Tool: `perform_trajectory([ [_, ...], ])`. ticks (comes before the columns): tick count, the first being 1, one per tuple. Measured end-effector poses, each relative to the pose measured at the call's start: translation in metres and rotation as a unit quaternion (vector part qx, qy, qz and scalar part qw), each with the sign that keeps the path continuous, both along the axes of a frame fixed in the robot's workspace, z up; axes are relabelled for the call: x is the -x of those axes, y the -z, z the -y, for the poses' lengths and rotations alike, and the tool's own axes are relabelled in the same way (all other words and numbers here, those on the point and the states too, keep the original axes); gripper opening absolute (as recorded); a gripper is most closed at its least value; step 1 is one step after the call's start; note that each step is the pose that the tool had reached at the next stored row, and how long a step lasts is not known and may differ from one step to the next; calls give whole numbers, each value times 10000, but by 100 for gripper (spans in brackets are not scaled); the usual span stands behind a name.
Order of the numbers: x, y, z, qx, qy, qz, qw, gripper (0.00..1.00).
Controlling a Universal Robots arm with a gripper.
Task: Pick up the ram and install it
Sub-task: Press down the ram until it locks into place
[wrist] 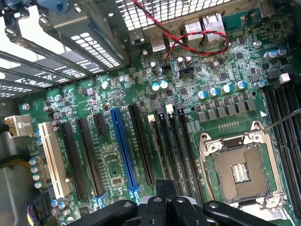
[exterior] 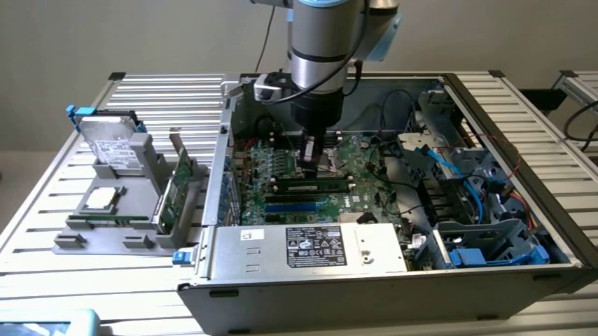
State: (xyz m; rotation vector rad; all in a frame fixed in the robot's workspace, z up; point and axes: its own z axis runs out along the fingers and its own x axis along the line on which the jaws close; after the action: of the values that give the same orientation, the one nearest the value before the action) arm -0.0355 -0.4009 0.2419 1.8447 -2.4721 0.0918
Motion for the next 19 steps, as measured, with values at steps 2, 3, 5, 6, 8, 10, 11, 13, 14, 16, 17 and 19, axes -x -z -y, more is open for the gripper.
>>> perform_trajectory([
  [2,-1,1,0,12,108,8,9999,11],
  [3,-1,1,0,21,163,12,9999,11],
  [5,0,1,0,37,269,21,9996,11],
  [6,0,1,0,52,316,27,9995,11],
  [8,0,1,0,91,400,42,9992,11],
  [10,0,0,0,127,488,55,9987,11],
  [11,-1,0,0,140,536,60,9984,11],
  [13,0,-1,1,150,640,72,9978,11],
  [14,0,0,1,151,694,79,9974,11],
  [16,0,0,0,151,799,95,9966,11],
  [17,0,0,0,150,852,107,9962,11],
  [19,0,1,0,148,960,136,9952,11],
])
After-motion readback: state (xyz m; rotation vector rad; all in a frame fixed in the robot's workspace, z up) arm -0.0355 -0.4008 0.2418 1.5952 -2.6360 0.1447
